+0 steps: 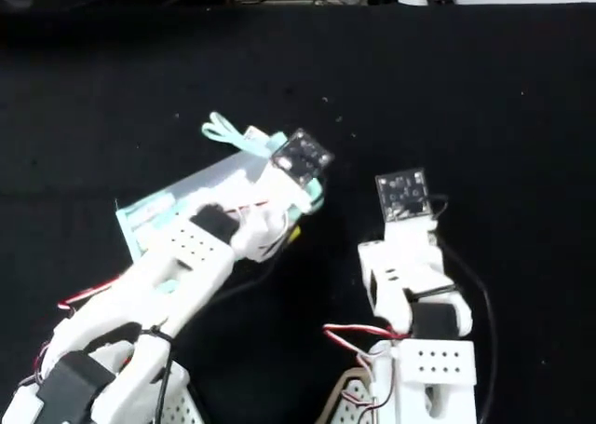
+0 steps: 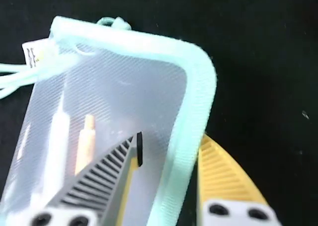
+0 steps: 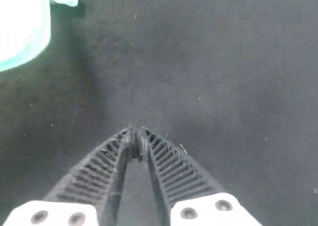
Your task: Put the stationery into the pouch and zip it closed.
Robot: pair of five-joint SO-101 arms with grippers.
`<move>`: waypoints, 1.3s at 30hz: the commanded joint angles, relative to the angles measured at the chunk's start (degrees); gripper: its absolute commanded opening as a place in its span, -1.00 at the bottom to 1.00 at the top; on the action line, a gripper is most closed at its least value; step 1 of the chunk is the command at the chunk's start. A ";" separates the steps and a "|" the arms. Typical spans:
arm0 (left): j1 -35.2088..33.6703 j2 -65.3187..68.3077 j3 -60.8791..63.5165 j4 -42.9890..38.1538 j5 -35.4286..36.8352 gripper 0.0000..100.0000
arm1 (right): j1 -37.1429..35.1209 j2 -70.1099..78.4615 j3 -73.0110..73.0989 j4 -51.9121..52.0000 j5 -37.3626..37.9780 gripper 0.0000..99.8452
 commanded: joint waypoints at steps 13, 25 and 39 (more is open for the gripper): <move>-0.22 -36.57 -12.97 25.76 0.26 -0.62 | 0.62 -1.01 6.20 -9.05 -0.09 -0.97; -35.38 -48.26 13.05 16.62 -9.23 -0.93 | 0.26 -1.10 7.78 -9.32 0.00 -0.97; -45.41 -82.55 46.81 16.00 -9.23 -0.92 | 0.26 -1.01 11.47 -8.62 -0.44 -0.97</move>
